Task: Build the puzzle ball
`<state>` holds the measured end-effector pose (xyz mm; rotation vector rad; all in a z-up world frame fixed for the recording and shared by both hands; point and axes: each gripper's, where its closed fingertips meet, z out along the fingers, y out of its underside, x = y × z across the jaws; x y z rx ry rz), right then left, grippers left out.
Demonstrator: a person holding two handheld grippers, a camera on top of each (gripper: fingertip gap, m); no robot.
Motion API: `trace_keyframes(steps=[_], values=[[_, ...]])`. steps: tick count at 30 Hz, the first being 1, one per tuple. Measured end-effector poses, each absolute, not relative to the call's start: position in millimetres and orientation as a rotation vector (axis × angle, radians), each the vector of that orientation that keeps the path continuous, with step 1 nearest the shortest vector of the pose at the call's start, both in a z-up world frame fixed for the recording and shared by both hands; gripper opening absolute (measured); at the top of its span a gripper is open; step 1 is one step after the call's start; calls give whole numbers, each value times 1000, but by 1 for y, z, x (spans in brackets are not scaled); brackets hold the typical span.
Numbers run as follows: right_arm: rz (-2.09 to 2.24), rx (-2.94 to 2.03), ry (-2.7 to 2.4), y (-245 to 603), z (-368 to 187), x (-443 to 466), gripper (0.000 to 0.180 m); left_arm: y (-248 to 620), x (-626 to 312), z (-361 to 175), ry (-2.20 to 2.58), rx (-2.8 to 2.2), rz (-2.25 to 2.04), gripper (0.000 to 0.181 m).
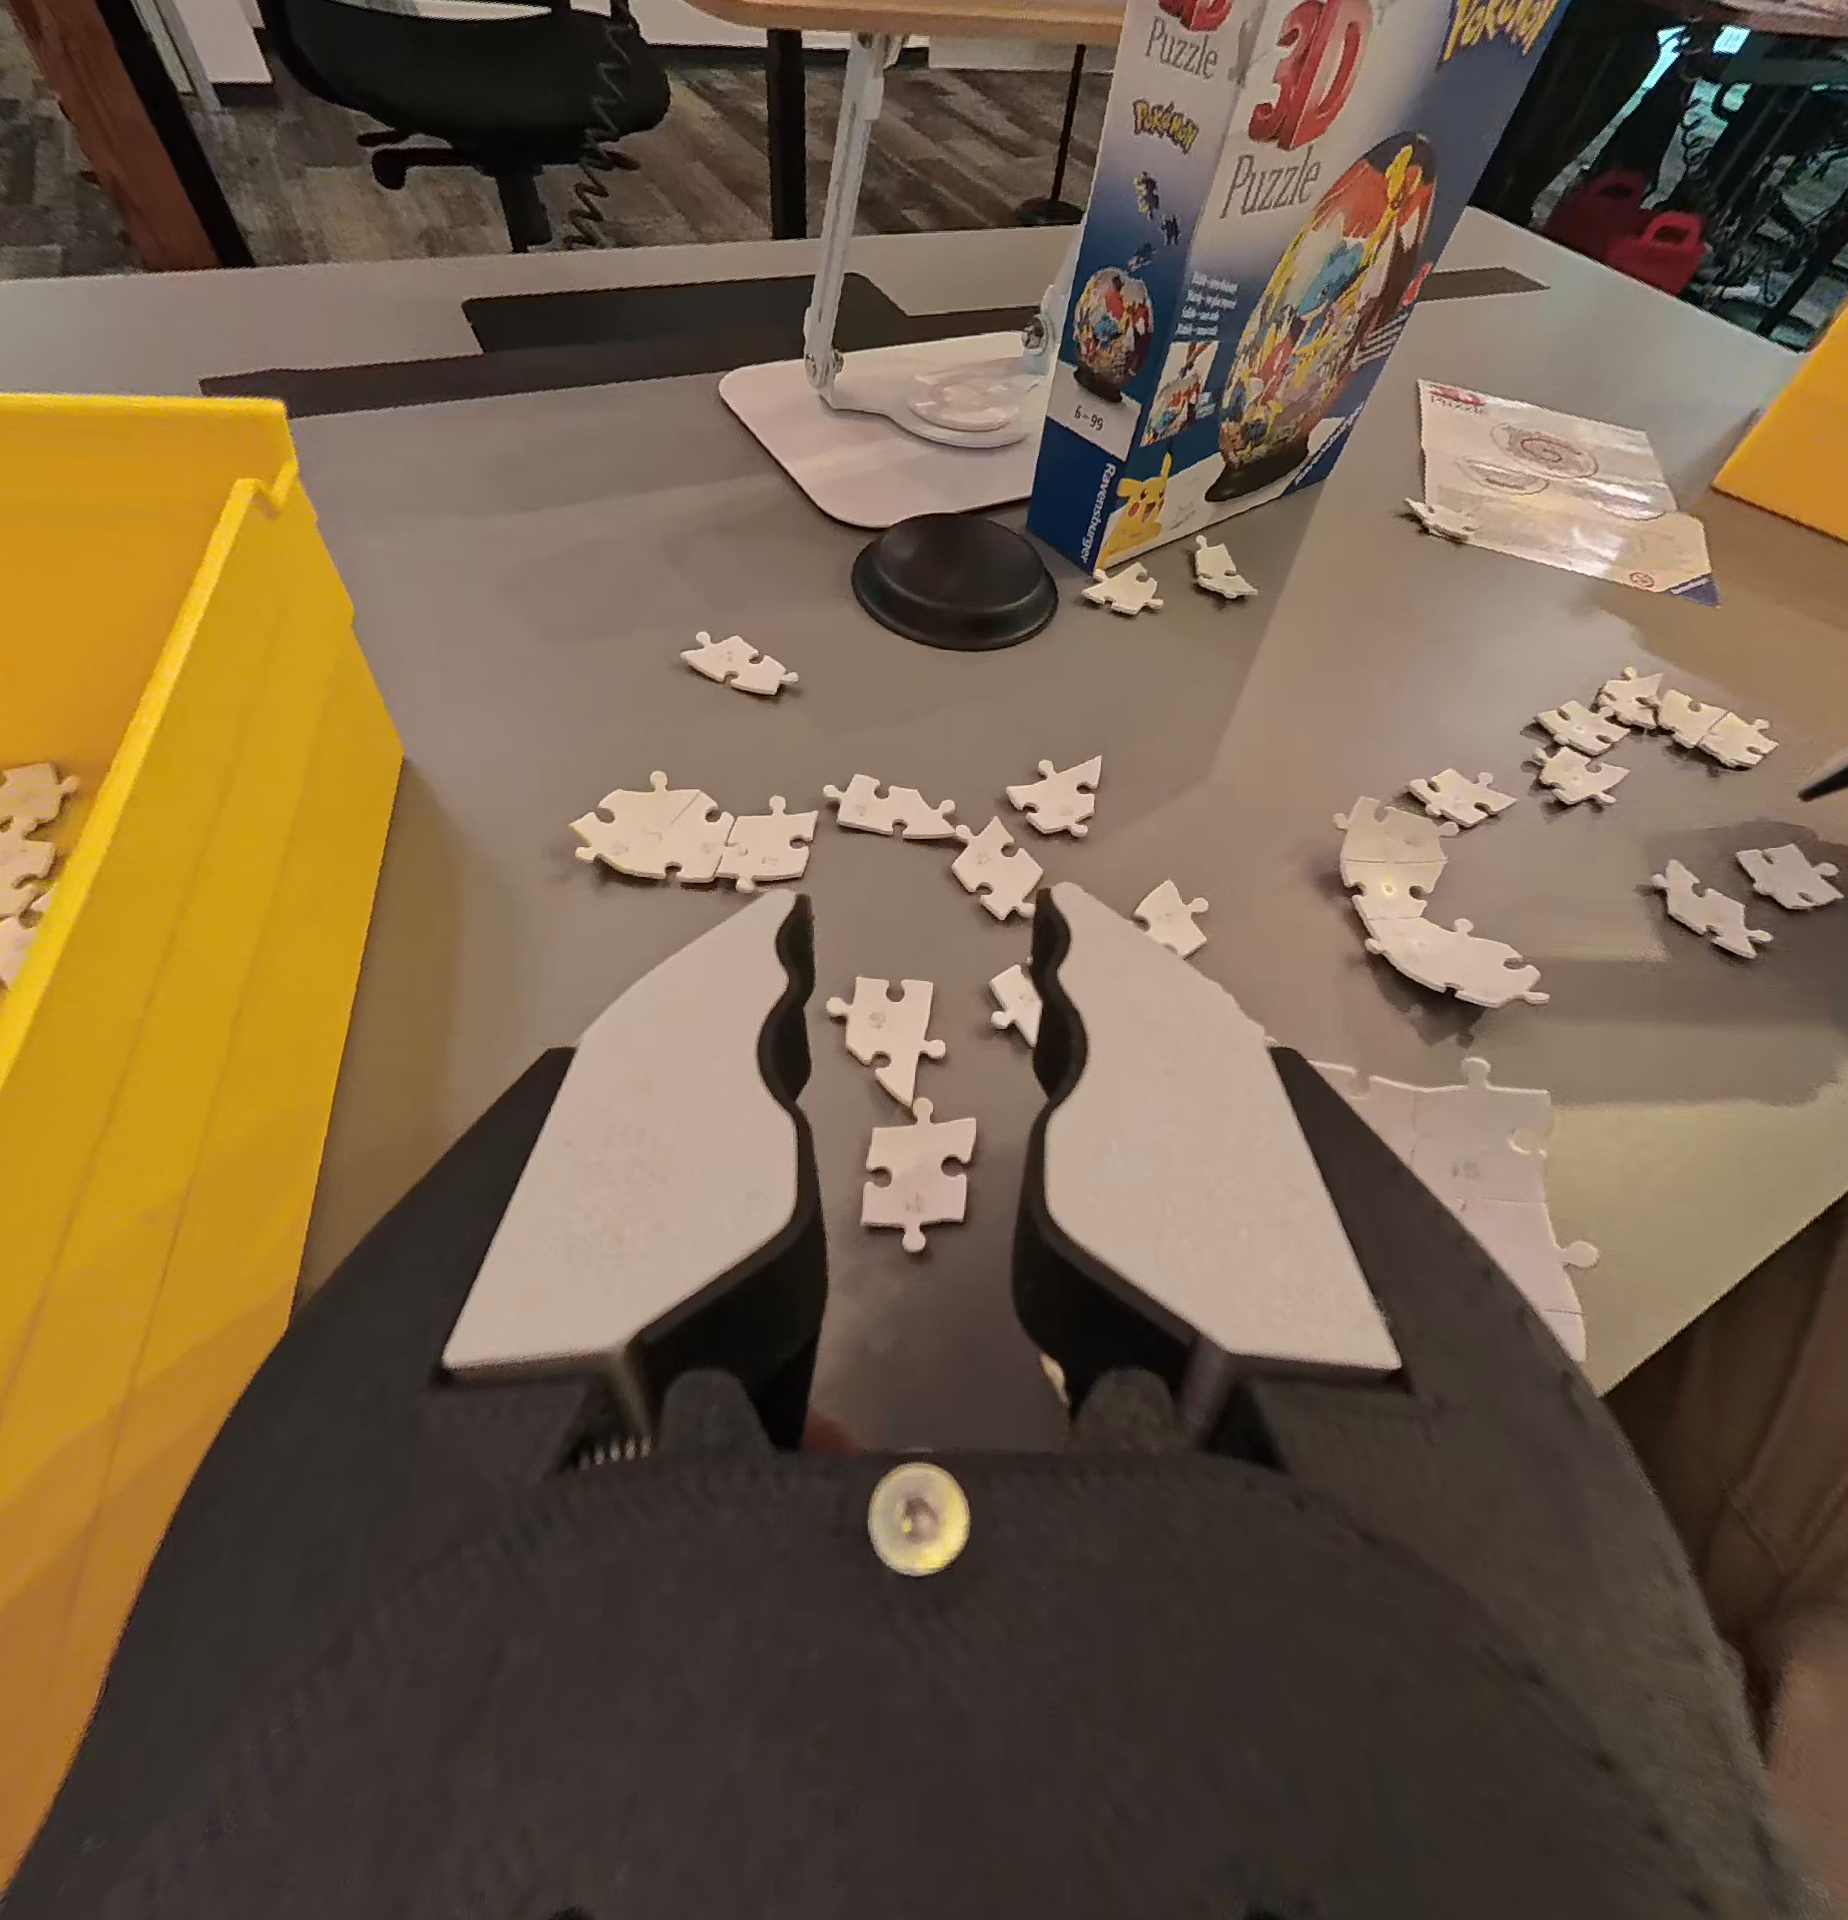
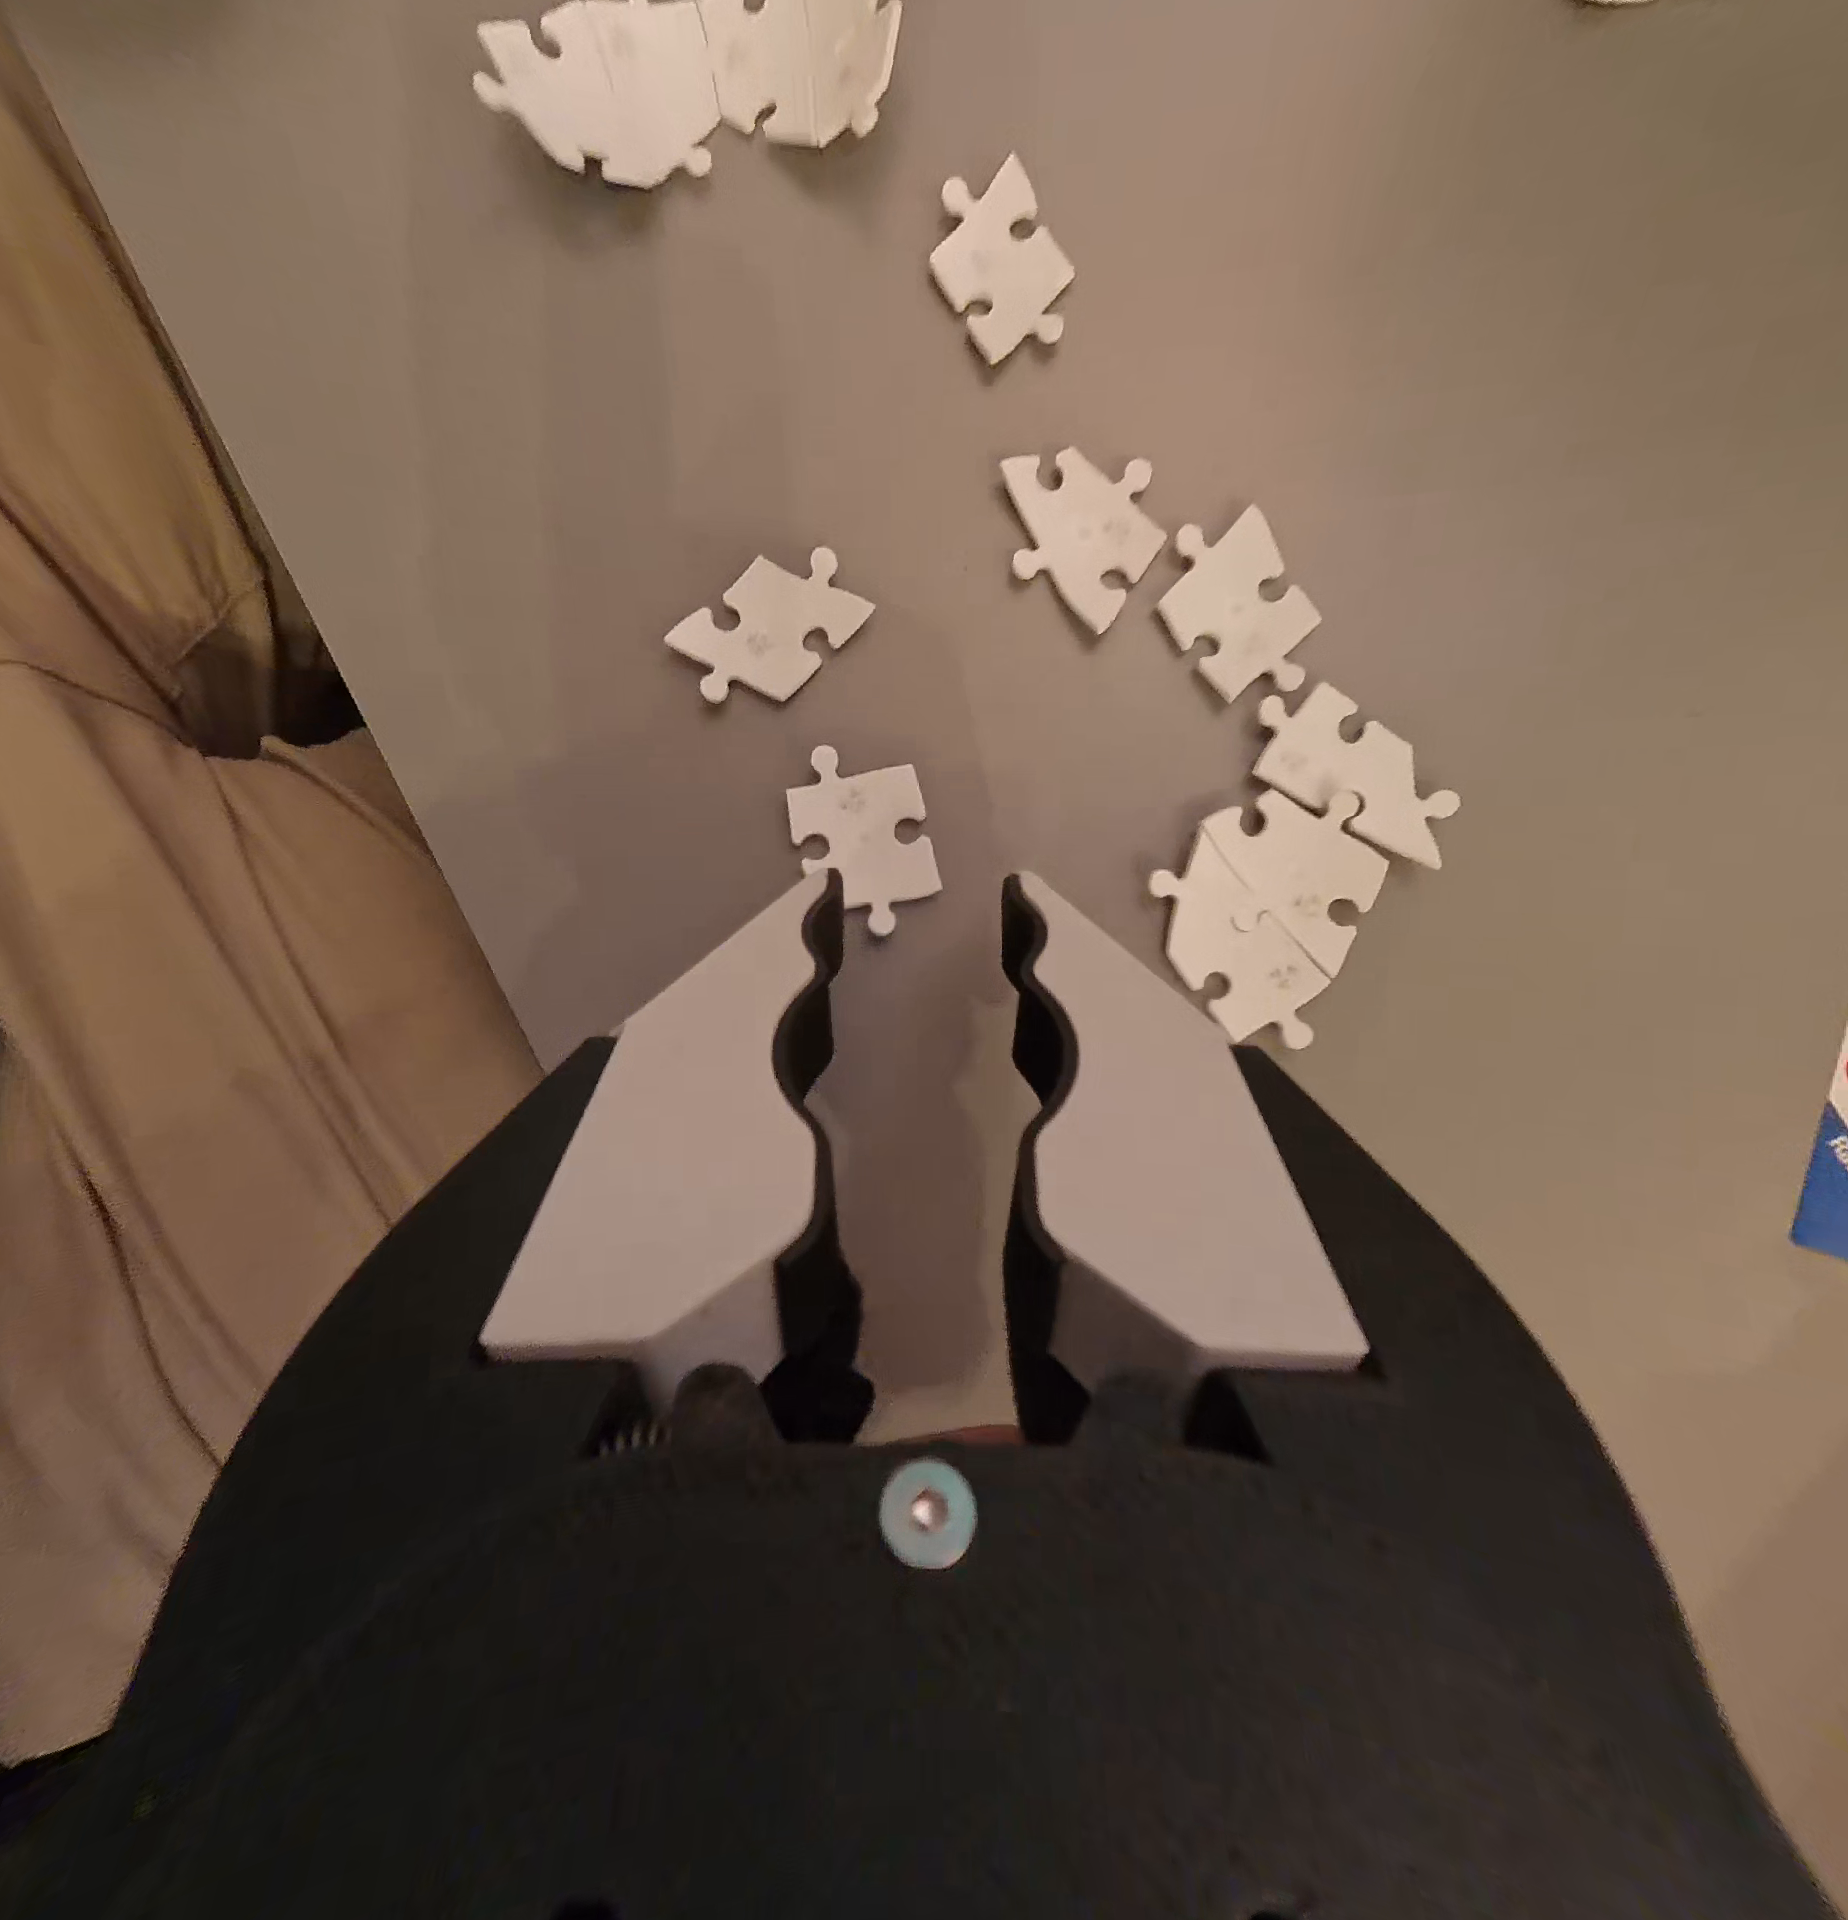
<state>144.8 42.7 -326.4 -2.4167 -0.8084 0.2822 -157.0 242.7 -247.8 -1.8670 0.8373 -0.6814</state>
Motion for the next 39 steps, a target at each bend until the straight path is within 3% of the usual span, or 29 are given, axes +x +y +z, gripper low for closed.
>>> trace_keyframes(steps=[22,39], values=[[35,-2500,-569,75,-337,199,33,245,-152,-254,864,-1874,-655,41],[-111,-2380,-394,132,-312,238,39,248,-160,-258,844,-1888,-632,42]])
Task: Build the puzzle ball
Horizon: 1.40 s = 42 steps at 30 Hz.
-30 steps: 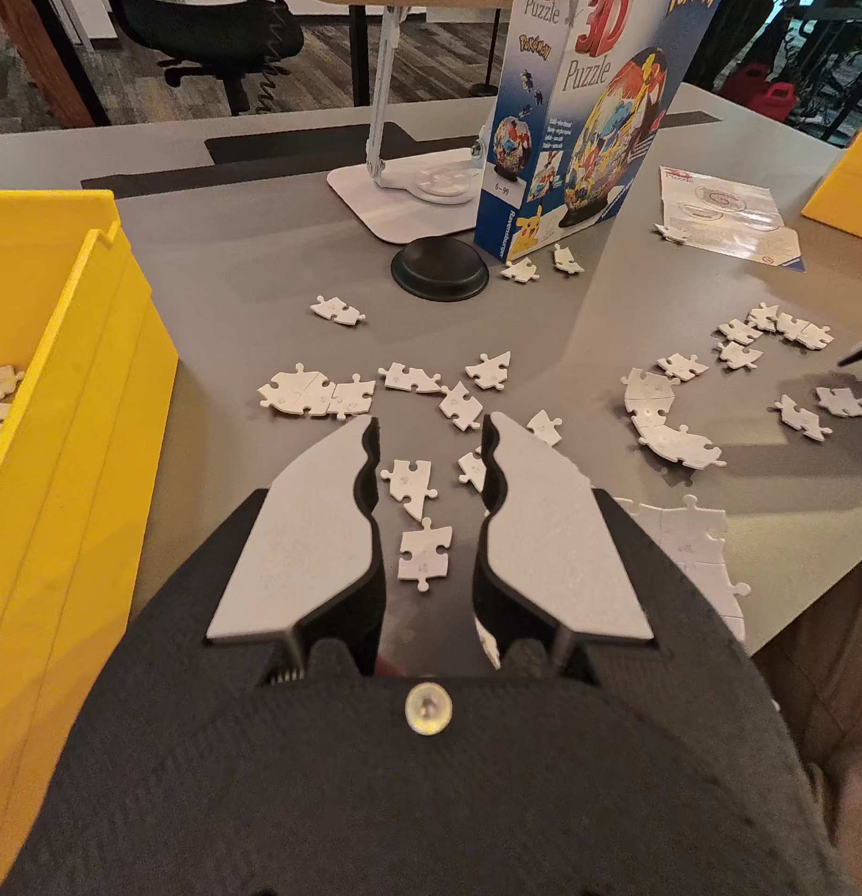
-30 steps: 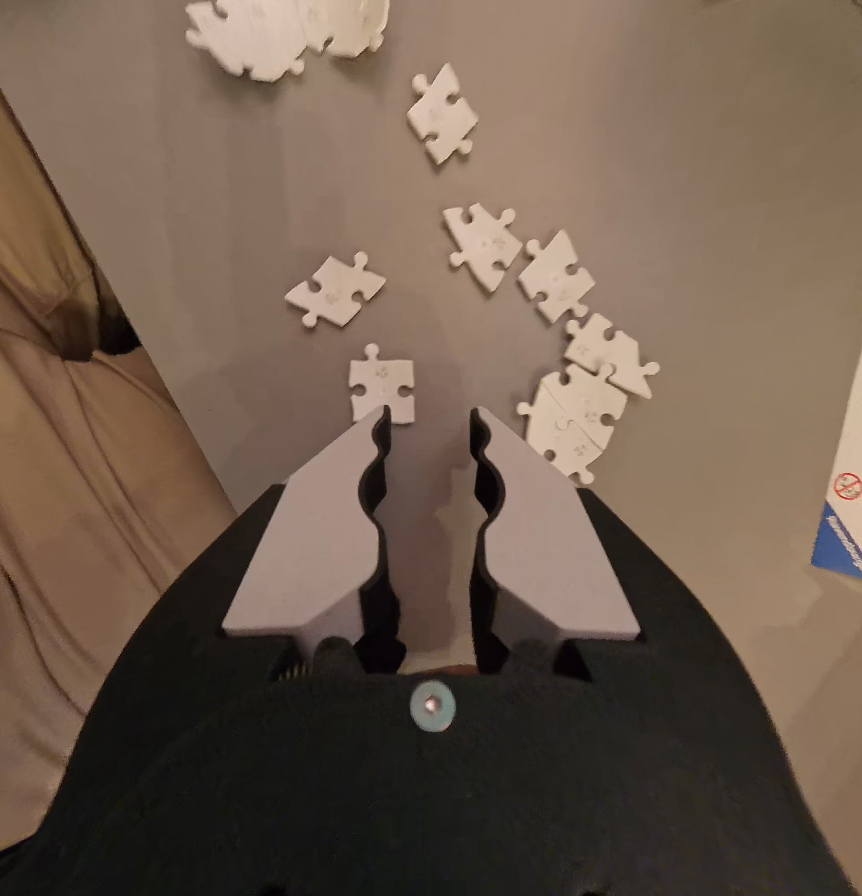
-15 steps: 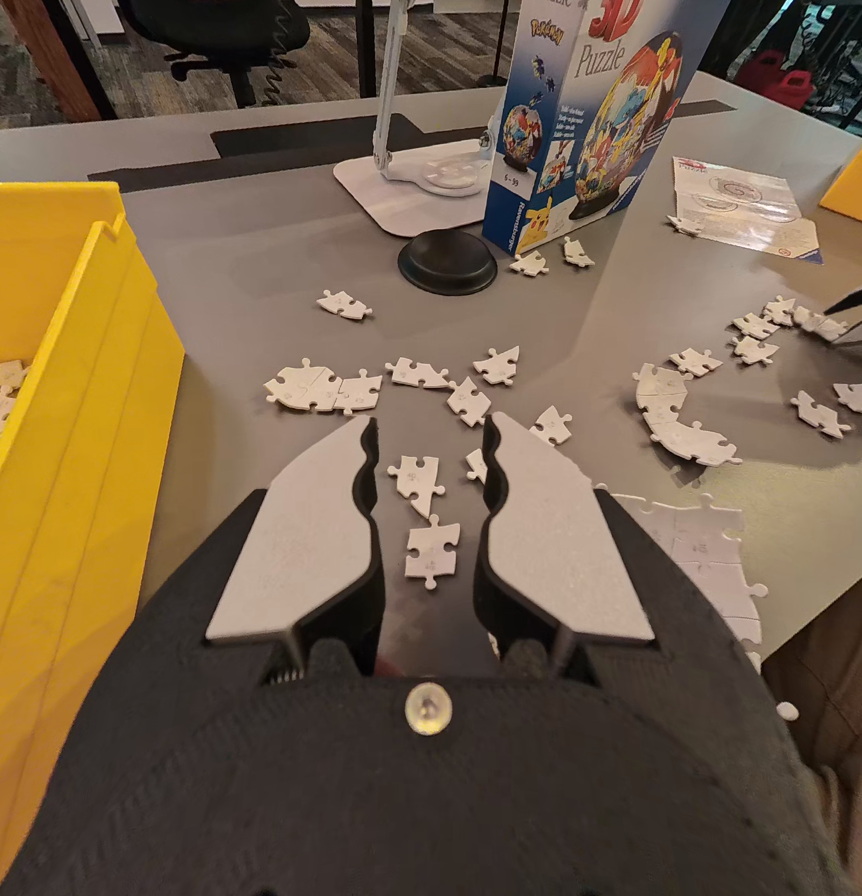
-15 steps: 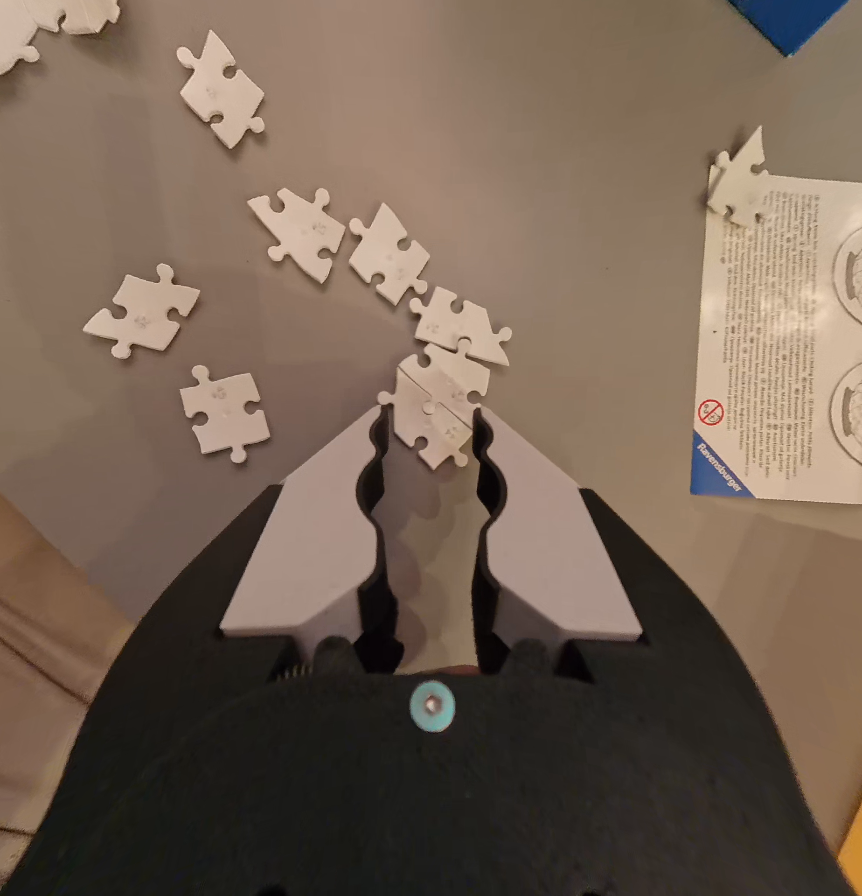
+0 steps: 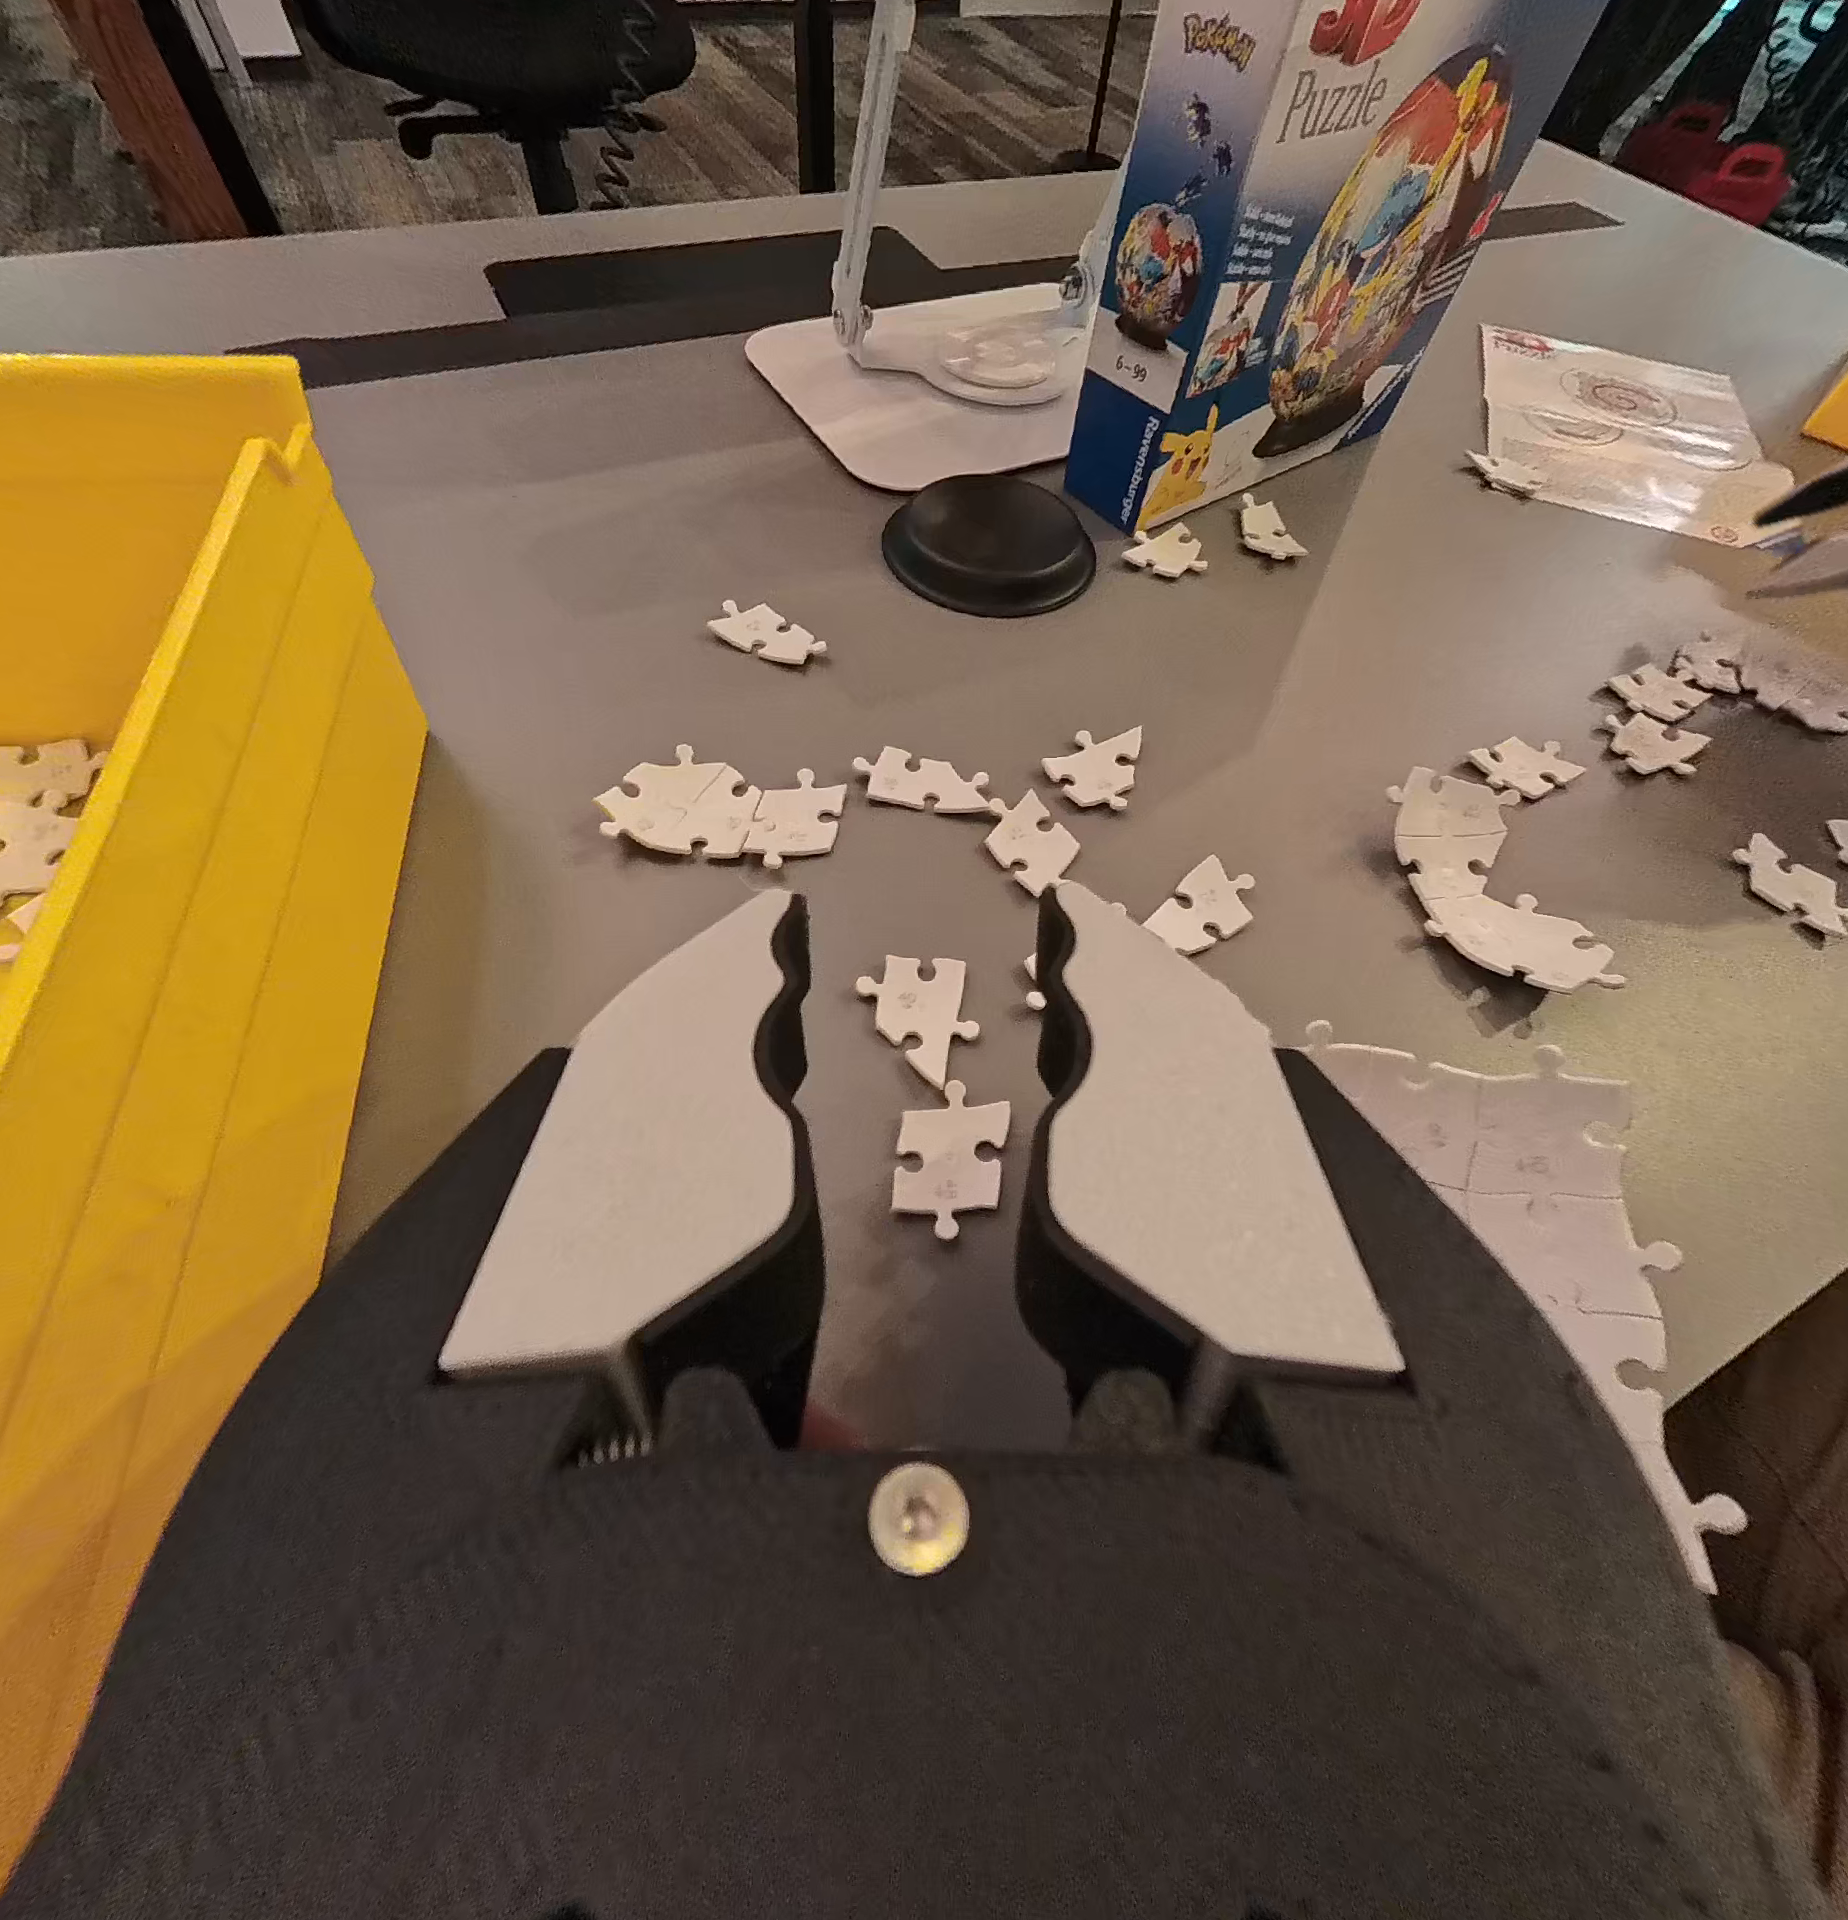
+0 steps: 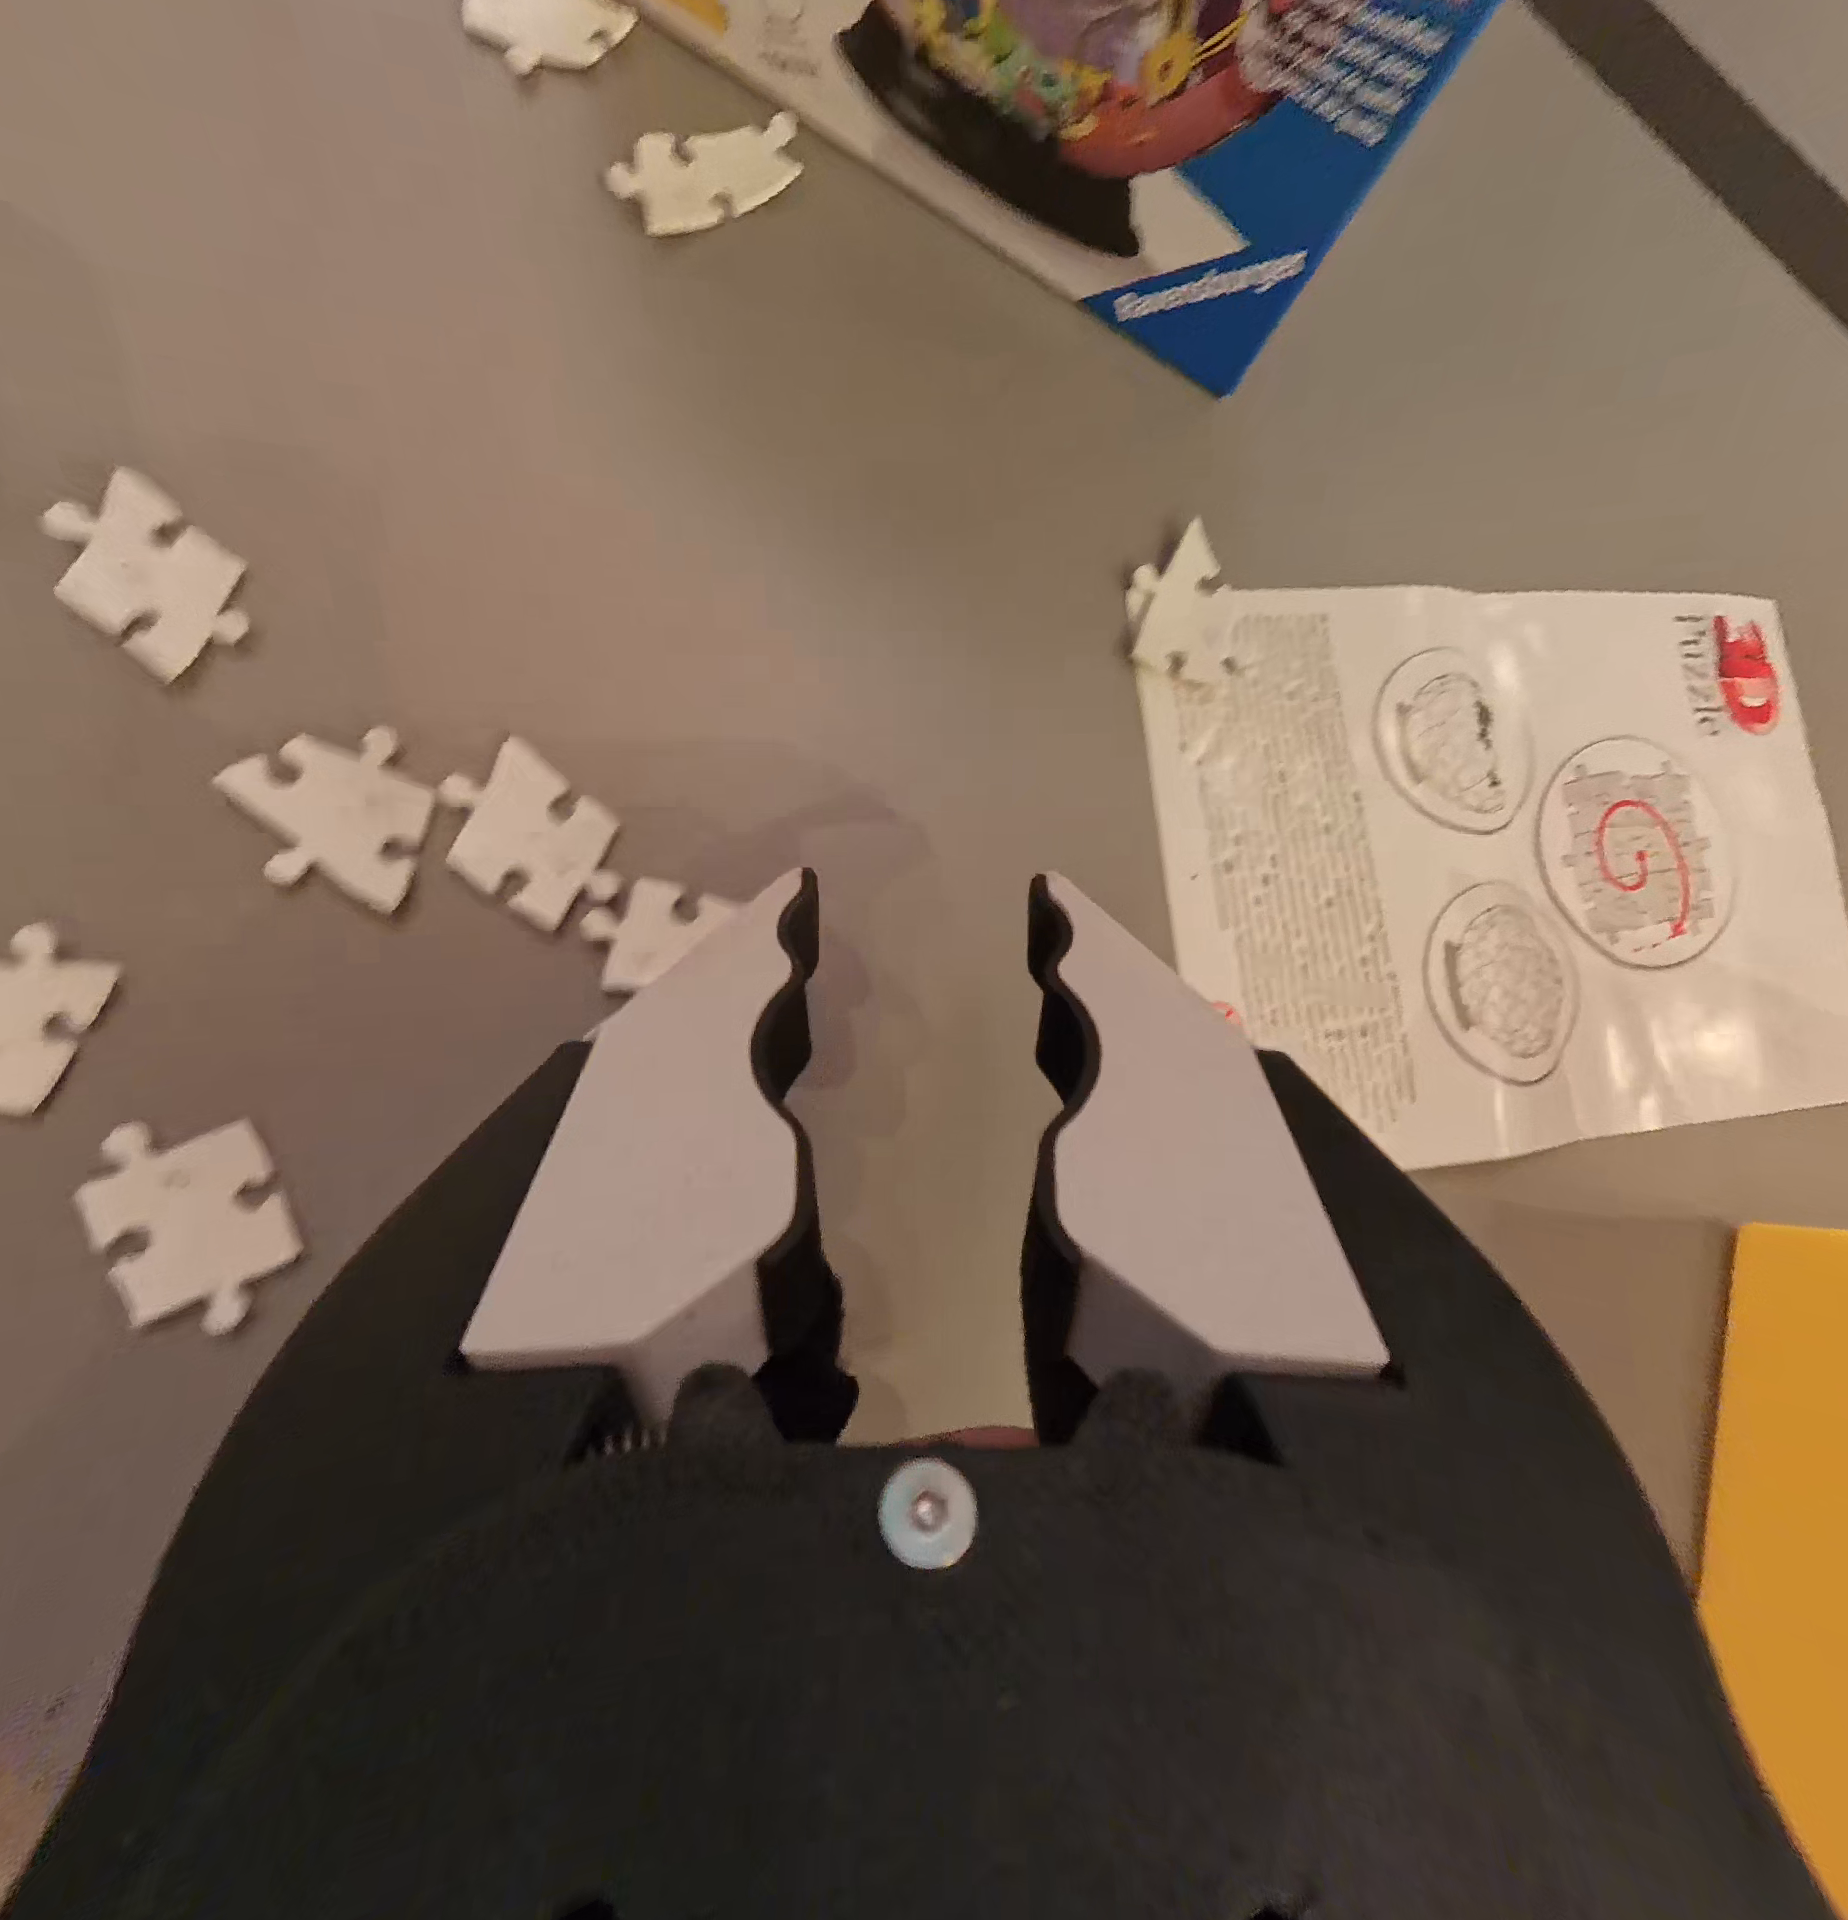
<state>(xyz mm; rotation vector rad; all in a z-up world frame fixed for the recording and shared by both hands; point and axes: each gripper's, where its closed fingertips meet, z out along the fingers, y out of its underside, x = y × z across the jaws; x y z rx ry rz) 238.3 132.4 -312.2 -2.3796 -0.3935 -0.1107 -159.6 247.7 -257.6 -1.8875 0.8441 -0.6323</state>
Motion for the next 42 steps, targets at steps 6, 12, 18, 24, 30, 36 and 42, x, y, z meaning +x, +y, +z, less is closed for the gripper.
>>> trace_keyframes(steps=[6,12,18,24,30,36,42], values=[[-163,-2354,-291,189,-312,272,38,247,-160,-258,847,-1887,-622,42],[-150,-2415,-237,228,-336,296,27,247,-162,-258,844,-1886,-619,42],[-58,-2447,-315,230,-338,277,10,247,-168,-261,832,-1899,-612,42],[53,-2474,-516,223,-338,234,9,247,-171,-259,822,-1897,-616,42],[221,-2399,-814,209,-333,178,10,246,-170,-259,827,-1895,-618,43],[131,-2387,-557,223,-322,217,19,247,-173,-259,816,-1897,-618,43],[124,-2441,-639,214,-338,213,10,247,-173,-260,814,-1902,-621,43]])
